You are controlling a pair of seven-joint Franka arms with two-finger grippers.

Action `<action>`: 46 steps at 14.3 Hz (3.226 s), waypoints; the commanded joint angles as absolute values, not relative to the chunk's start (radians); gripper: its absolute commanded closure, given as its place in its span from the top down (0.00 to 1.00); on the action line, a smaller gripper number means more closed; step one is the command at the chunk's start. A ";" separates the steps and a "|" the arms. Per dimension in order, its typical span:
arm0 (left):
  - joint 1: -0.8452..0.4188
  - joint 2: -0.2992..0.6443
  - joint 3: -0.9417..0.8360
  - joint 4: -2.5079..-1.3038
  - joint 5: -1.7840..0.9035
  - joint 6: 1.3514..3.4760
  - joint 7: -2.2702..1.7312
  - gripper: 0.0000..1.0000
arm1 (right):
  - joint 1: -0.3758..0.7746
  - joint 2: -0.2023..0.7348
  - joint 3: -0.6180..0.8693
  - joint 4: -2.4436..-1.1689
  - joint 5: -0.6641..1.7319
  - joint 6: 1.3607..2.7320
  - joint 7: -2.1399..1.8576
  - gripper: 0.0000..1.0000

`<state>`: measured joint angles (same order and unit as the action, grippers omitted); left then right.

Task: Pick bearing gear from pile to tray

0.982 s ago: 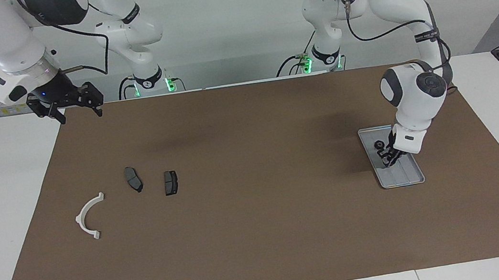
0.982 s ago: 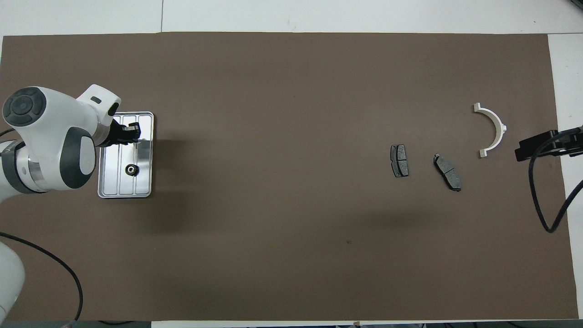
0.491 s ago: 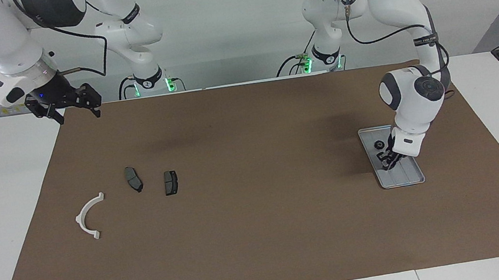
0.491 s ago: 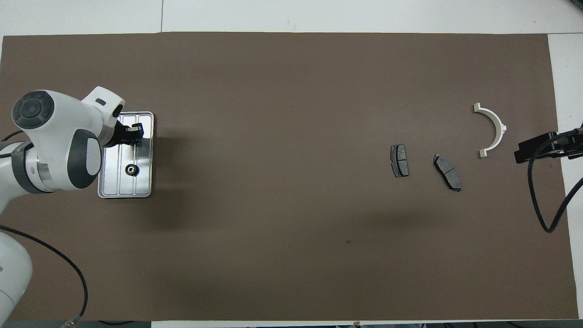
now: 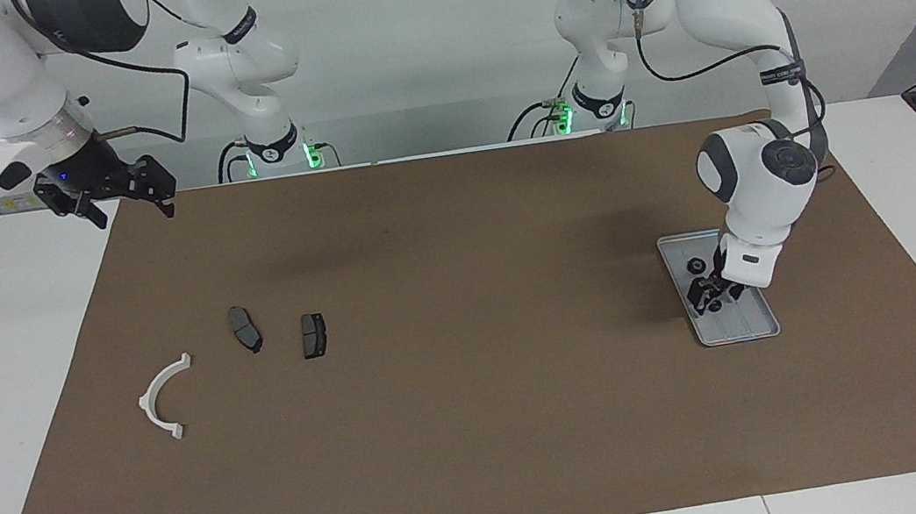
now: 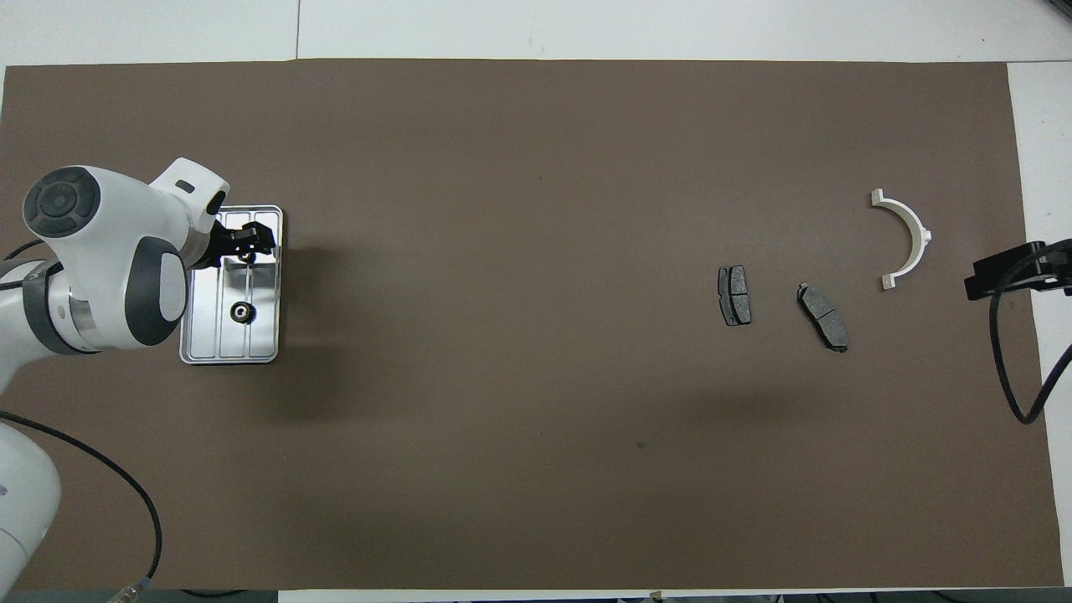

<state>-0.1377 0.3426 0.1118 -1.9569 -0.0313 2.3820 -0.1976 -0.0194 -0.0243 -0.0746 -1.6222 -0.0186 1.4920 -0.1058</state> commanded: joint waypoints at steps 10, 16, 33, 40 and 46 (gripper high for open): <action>-0.068 0.060 0.109 -1.752 -0.023 1.837 -0.181 1.00 | -0.029 -0.038 -0.064 -1.638 -0.020 1.511 -0.075 1.00; -0.066 -0.037 0.114 -1.753 -0.023 1.654 -0.178 1.00 | -0.028 -0.037 -0.064 -1.638 -0.011 1.514 -0.080 1.00; -0.072 -0.048 0.094 -1.753 -0.021 1.767 -0.176 1.00 | -0.029 -0.038 -0.064 -1.640 -0.011 1.516 -0.077 1.00; -0.074 -0.046 0.094 -1.738 -0.020 1.769 -0.166 1.00 | -0.029 -0.038 -0.064 -1.640 -0.011 1.514 -0.078 1.00; -0.074 -0.038 0.094 -1.706 -0.020 1.758 -0.137 1.00 | -0.029 -0.038 -0.064 -1.640 -0.011 1.514 -0.080 1.00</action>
